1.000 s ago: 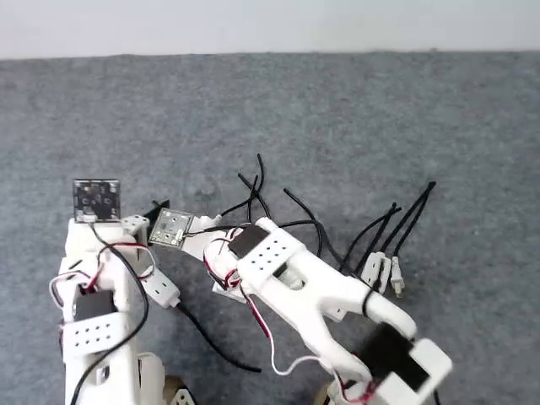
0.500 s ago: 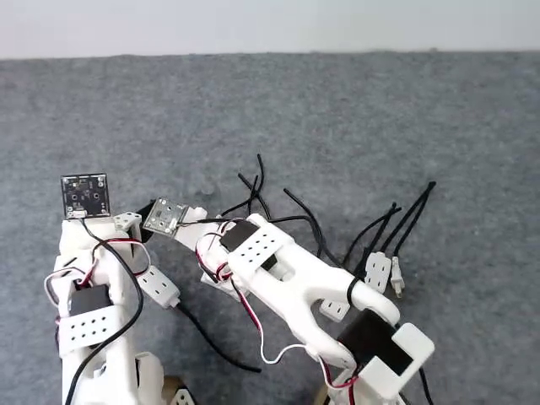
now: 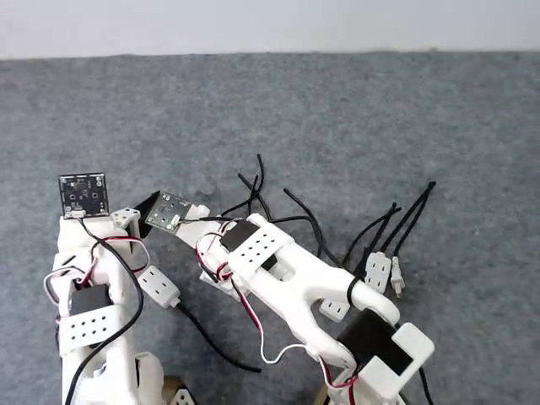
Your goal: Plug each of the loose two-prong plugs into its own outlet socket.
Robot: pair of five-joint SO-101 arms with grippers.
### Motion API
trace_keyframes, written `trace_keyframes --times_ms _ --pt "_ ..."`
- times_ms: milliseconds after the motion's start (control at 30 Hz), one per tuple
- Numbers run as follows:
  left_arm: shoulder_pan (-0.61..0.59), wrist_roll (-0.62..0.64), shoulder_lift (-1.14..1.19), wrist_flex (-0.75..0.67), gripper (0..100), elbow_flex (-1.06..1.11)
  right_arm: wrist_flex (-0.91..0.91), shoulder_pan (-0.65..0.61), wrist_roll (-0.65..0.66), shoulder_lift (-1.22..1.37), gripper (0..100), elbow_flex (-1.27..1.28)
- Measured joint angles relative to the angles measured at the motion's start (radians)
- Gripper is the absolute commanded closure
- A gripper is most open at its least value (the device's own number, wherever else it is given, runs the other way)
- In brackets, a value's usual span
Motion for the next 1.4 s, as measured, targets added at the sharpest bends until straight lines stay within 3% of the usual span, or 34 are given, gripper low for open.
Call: trace_keyframes --times_ms 300,433,700,1100,1400 --pt "-0.038 0.000 -0.031 0.055 62 -0.021 0.173 0.068 -0.008 -0.150 99.1 -0.017" --pt "-0.075 0.000 -0.204 0.244 62 -0.037 0.295 0.084 -0.008 -0.420 99.1 0.005" --pt "-0.040 -0.100 -0.853 0.694 62 0.058 0.414 0.167 -0.008 -1.080 99.1 0.265" --pt "-0.029 -0.144 -0.899 0.776 62 0.192 0.407 0.453 0.054 -1.867 99.1 0.724" --pt "-0.029 -0.245 -0.899 0.816 62 0.348 0.404 0.609 0.054 -1.921 99.0 0.859"
